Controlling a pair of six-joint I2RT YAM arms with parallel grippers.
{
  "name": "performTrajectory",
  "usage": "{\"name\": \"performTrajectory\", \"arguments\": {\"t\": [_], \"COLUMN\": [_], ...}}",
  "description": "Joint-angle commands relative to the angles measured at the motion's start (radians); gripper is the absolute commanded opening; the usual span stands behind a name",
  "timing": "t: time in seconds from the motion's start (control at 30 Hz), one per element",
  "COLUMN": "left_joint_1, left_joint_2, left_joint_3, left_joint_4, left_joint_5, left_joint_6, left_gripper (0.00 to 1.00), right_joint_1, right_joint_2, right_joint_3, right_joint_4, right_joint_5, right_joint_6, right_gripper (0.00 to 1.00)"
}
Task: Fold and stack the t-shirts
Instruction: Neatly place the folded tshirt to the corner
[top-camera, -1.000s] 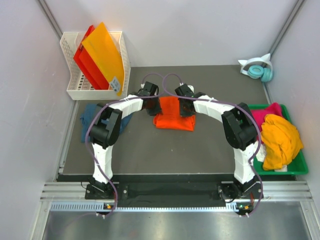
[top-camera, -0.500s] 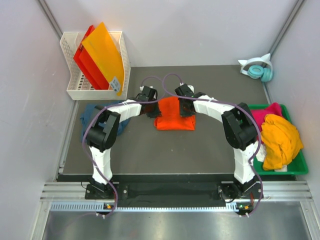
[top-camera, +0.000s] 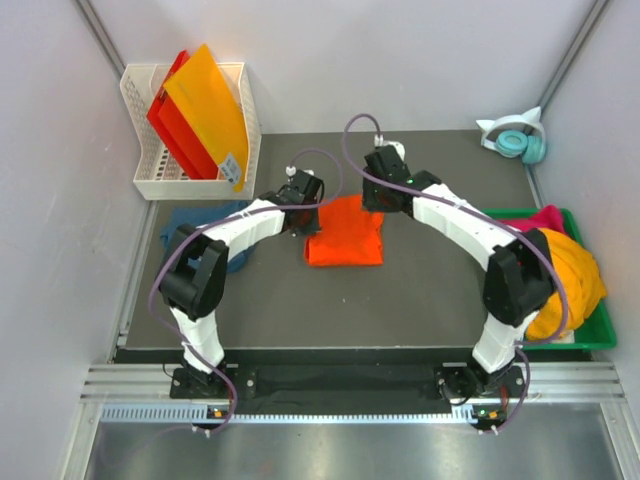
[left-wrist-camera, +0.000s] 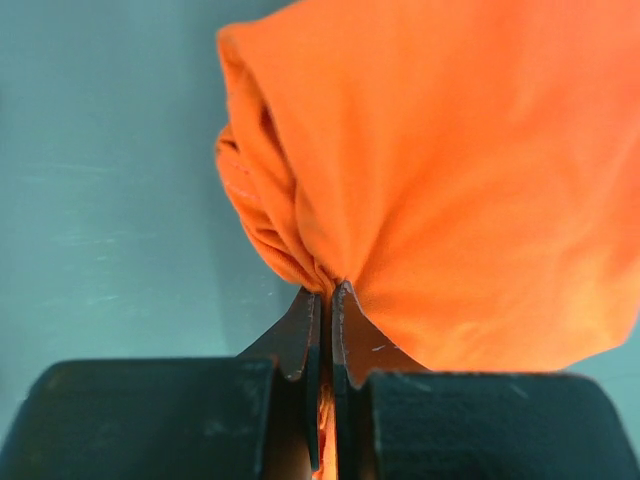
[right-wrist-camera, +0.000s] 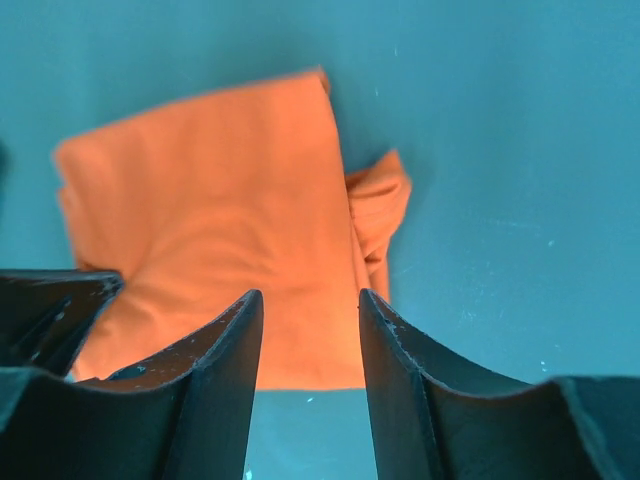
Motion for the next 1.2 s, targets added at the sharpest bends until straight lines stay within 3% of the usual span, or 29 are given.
{"name": "performTrajectory", "arguments": {"t": [0.0, 0.43, 0.8, 1.17], "left_joint_1": [0.005, 0.006, 0.035, 0.081], "left_joint_2": [-0.12, -0.296, -0.439, -0.503], "left_joint_3": [0.055, 0.109, 0.074, 0.045], "left_joint_4": [-0.042, -0.126, -0.203, -0.29], "left_joint_5": [-0.074, -0.235, -0.47, -0.553], "left_joint_6": [0.034, 0.041, 0.008, -0.023], "left_gripper": [0.0, 0.0, 0.0, 0.0], "right_joint_1": [0.0, 0.0, 0.0, -0.001], "right_joint_2": [-0.116, -0.248, -0.303, -0.323], "right_joint_3": [-0.005, -0.243, -0.312, -0.372], "right_joint_4": [-0.002, 0.041, 0.07, 0.1], "right_joint_5": [0.029, 0.024, -0.005, -0.019], "right_joint_6": [0.018, 0.021, 0.021, 0.014], "right_gripper": [0.43, 0.41, 0.41, 0.41]}}
